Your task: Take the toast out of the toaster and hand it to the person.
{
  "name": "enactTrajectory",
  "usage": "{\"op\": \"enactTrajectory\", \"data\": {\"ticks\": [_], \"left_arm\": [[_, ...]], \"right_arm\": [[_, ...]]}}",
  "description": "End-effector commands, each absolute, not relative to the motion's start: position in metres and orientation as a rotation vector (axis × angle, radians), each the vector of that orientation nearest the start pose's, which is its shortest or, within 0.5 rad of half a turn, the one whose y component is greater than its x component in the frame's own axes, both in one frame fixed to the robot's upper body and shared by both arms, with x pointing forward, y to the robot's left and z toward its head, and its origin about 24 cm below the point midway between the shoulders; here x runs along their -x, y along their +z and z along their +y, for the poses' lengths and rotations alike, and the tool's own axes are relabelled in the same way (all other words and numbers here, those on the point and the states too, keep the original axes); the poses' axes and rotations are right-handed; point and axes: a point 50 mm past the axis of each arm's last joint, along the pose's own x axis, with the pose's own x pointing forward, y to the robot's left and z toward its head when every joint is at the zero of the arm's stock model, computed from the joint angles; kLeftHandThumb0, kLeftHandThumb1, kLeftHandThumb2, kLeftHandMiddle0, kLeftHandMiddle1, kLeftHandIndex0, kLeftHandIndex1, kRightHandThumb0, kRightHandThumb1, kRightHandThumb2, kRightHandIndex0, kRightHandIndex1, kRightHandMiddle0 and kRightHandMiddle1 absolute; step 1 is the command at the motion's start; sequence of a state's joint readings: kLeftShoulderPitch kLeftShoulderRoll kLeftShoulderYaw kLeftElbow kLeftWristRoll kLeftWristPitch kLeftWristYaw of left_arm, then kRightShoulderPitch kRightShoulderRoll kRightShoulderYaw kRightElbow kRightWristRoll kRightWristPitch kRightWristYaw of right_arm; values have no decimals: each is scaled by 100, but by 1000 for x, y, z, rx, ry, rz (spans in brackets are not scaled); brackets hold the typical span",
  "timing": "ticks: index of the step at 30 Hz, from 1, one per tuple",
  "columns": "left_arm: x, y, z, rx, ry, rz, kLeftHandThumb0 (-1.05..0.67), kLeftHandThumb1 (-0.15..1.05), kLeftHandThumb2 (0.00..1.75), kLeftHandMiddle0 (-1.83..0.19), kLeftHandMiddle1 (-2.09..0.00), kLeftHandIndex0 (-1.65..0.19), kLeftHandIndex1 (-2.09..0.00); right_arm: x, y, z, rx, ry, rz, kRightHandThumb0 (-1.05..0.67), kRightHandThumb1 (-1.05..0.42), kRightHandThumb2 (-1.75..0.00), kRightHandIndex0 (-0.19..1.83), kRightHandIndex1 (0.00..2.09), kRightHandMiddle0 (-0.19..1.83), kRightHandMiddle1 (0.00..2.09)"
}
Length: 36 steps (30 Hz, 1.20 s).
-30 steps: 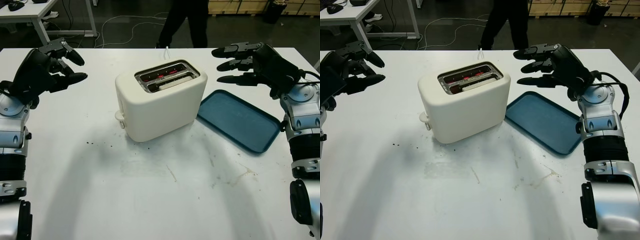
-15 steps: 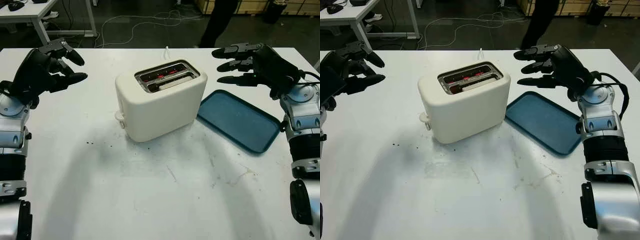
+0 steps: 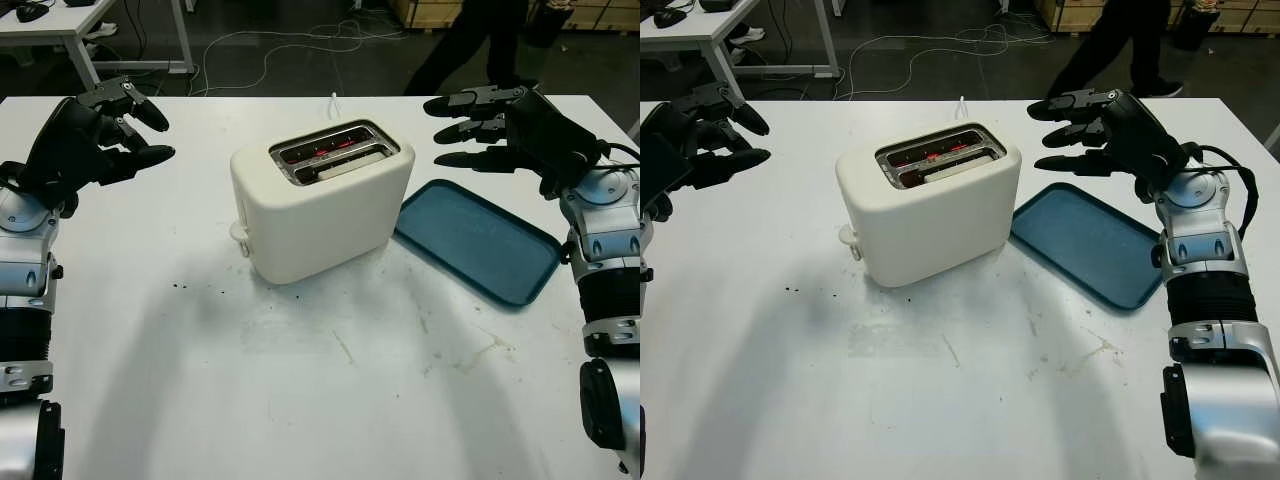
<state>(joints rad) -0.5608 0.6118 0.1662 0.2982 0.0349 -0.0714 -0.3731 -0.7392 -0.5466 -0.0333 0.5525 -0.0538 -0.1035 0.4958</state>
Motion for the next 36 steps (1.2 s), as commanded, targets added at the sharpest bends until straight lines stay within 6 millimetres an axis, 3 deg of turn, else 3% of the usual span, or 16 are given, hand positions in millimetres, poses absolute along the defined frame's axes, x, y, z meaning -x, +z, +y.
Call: {"op": "enactTrajectory", "data": {"ticks": [1, 36], "left_arm": [[-332, 199, 267, -617, -128, -282, -105, 92, 6, -50, -154, -39, -148], [-332, 200, 266, -616, -131, -286, -105, 92, 6, -51, -153, -40, -147]], "right_arm": [[-368, 188, -229, 594, 339, -198, -68, -72, 0, 54, 58, 75, 0], [-368, 188, -229, 580, 339, -193, -67, -71, 0, 53, 59, 74, 0]]}}
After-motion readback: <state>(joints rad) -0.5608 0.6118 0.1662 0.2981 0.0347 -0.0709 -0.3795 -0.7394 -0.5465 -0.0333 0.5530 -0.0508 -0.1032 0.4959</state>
